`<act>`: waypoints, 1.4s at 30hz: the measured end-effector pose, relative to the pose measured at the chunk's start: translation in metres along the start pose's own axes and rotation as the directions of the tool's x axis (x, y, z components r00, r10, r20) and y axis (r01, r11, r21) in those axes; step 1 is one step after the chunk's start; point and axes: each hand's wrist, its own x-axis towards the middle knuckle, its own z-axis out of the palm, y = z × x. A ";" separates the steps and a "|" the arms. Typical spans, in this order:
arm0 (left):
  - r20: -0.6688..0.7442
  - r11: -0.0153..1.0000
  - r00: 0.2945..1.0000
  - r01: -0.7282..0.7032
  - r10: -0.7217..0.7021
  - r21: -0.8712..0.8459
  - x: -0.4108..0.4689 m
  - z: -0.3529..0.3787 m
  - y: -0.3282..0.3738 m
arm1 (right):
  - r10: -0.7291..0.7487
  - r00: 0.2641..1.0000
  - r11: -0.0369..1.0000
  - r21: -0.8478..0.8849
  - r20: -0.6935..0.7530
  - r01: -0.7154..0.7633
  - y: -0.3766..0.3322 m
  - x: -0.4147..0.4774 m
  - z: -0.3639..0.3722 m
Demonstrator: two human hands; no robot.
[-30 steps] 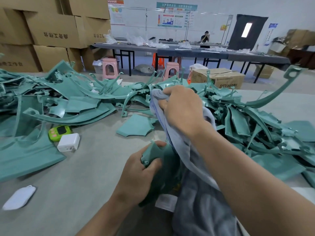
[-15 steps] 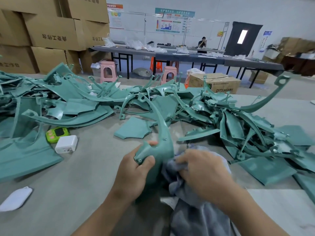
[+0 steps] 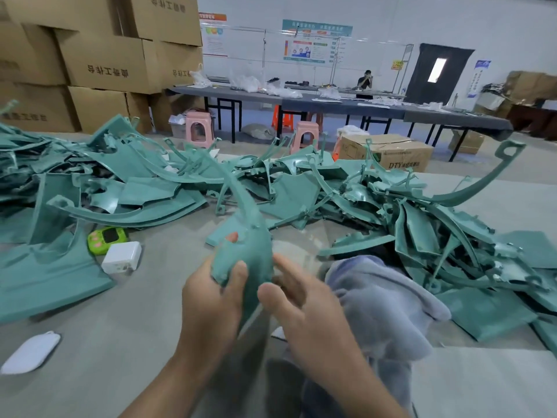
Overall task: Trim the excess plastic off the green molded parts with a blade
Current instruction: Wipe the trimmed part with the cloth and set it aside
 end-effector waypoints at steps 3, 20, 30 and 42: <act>0.400 0.945 0.903 -0.255 0.158 0.203 -0.013 0.001 0.001 | 0.038 0.997 0.942 0.331 0.074 -0.061 0.010 0.004 0.008; 0.200 0.984 0.973 -0.138 0.113 0.116 -0.002 0.010 -0.017 | 0.414 0.905 0.718 0.646 -0.098 -0.259 0.022 0.004 -0.022; -0.197 0.935 0.951 -0.167 0.237 0.314 0.000 -0.006 -0.005 | 0.101 0.968 0.986 0.156 -0.229 -0.066 0.028 -0.005 -0.024; 0.100 0.889 0.951 -0.308 0.292 0.340 -0.004 0.003 -0.006 | 0.238 0.966 0.762 0.636 -0.099 -0.123 0.036 0.006 -0.029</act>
